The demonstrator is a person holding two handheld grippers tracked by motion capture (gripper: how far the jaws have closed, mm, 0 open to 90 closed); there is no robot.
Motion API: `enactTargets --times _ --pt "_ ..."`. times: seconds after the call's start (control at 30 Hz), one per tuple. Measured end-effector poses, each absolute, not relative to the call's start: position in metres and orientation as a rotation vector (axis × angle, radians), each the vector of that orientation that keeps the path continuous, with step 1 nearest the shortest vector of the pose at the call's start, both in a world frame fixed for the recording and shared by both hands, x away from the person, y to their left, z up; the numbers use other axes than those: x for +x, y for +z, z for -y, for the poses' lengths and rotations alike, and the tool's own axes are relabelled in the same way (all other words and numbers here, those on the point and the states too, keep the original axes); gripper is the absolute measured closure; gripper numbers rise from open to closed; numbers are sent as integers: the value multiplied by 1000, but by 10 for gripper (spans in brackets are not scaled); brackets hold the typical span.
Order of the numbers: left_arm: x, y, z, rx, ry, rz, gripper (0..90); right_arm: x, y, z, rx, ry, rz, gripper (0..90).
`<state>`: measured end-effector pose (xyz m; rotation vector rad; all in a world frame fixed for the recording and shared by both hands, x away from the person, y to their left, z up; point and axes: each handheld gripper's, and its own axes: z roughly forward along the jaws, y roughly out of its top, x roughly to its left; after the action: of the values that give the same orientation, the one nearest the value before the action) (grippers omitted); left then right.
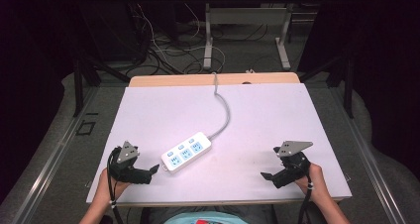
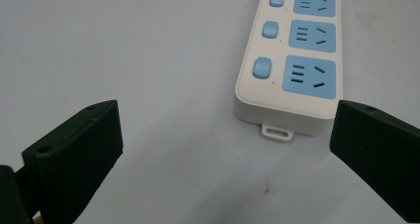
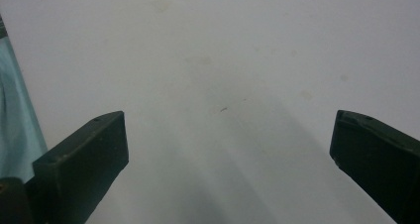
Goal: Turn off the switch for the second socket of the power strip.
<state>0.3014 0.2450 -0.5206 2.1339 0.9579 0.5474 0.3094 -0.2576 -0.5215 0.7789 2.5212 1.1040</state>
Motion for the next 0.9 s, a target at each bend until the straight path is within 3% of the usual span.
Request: enactTargets --times 0.9 --pt "294 -531 -255 2128 534 -956 0 309 -522 257 770 1096 -2519 11"
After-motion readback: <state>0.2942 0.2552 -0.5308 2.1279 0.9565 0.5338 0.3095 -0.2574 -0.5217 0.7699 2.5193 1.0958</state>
